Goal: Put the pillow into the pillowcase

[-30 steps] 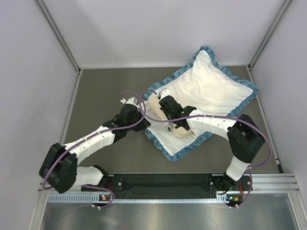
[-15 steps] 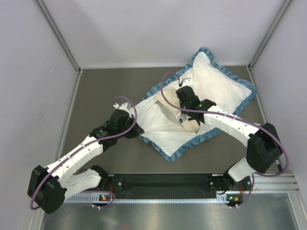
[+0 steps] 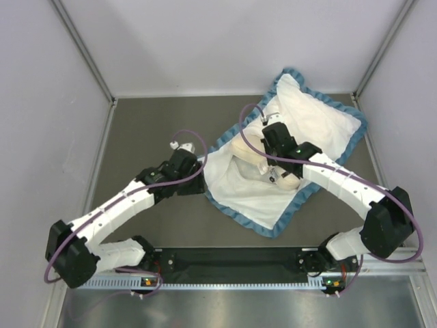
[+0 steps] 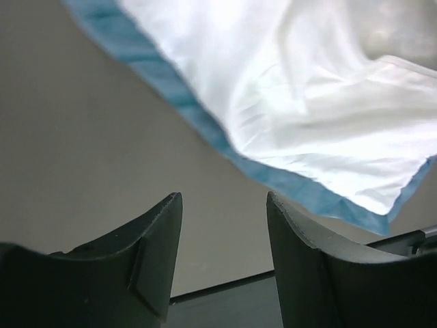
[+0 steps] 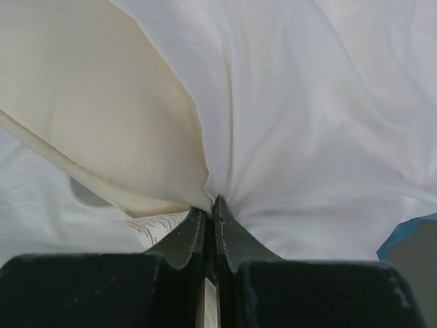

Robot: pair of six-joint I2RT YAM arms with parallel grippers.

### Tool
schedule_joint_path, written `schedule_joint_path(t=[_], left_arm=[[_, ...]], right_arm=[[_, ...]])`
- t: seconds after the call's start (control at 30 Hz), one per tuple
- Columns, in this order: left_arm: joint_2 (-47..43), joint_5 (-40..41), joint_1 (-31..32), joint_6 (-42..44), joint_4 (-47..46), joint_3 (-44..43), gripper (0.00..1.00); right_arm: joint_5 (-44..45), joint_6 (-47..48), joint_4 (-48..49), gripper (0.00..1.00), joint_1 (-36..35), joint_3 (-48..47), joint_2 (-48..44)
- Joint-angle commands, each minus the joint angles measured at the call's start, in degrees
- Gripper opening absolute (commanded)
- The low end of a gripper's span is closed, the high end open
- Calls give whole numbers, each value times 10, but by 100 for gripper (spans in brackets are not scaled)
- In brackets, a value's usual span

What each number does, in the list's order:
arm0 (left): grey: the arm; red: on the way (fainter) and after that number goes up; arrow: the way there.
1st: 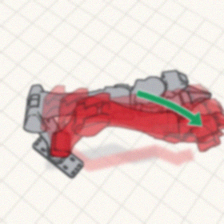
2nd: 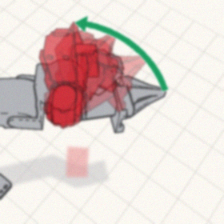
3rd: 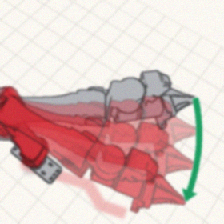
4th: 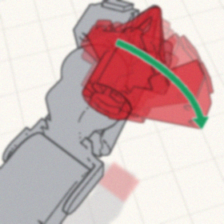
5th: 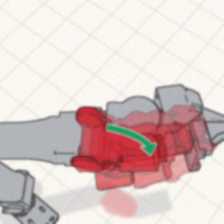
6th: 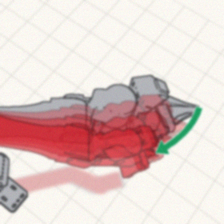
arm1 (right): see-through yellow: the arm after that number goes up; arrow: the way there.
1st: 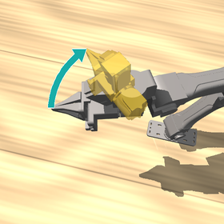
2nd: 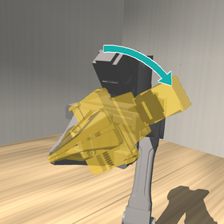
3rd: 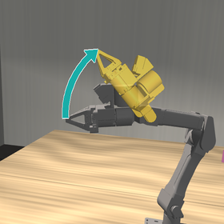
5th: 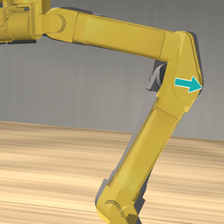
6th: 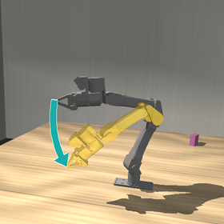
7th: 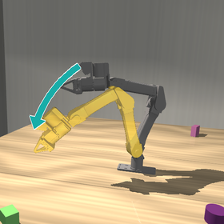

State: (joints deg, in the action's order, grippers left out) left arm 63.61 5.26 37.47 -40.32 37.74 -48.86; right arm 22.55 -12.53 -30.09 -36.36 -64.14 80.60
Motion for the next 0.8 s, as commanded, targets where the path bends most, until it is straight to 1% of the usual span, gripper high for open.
schedule_joint_path(t=[0.0, 0.03, 0.07, 0.1, 0.17, 0.2, 0.27, 0.3, 0.33, 0.4, 0.43, 0.53, 0.67, 0.77], left_arm=[[69, 34, 65, 9, -44, -59, 58], [89, 40, 80, 5, -55, -71, 59], [127, 51, 109, 3, -66, -97, 61], [149, 56, 123, 4, -87, -111, 64], [195, 63, 141, 9, -101, -155, 65], [242, 64, 151, 10, -106, -170, 66], [286, 71, 155, 16, -115, -210, 66], [317, 89, 158, 21, -120, -219, 66], [326, 98, 159, 27, -149, -223, 67], [338, 109, 159, 50, -201, -205, 71], [342, 127, 157, 32, -222, -201, 73], [366, 131, 151, 13, -221, -217, 74], [418, 170, 151, -6, -168, -272, 75], [451, 178, 146, -14, -152, -295, 75]], right_arm=[[12, 12, 17, 0, 7, -3, -21], [10, 10, 18, 0, 7, -2, -23], [5, 10, 18, 0, 6, -3, -24], [2, 8, 18, 0, 7, -3, -24], [-8, 8, 20, 0, 7, -4, -25], [-10, 7, 19, 0, 7, -4, -27], [-17, 6, 18, 0, 7, -5, -31], [-20, 5, 18, 0, 7, -6, -33], [-22, 5, 17, 0, 7, -7, -35], [-29, 5, 15, 0, 7, -8, -39], [-29, 4, 12, 0, 8, -9, -39], [-27, 5, 11, 0, 8, -5, -45], [-35, 1, 12, 0, 8, -4, -47], [-41, -2, 12, 0, 7, -2, -52]])
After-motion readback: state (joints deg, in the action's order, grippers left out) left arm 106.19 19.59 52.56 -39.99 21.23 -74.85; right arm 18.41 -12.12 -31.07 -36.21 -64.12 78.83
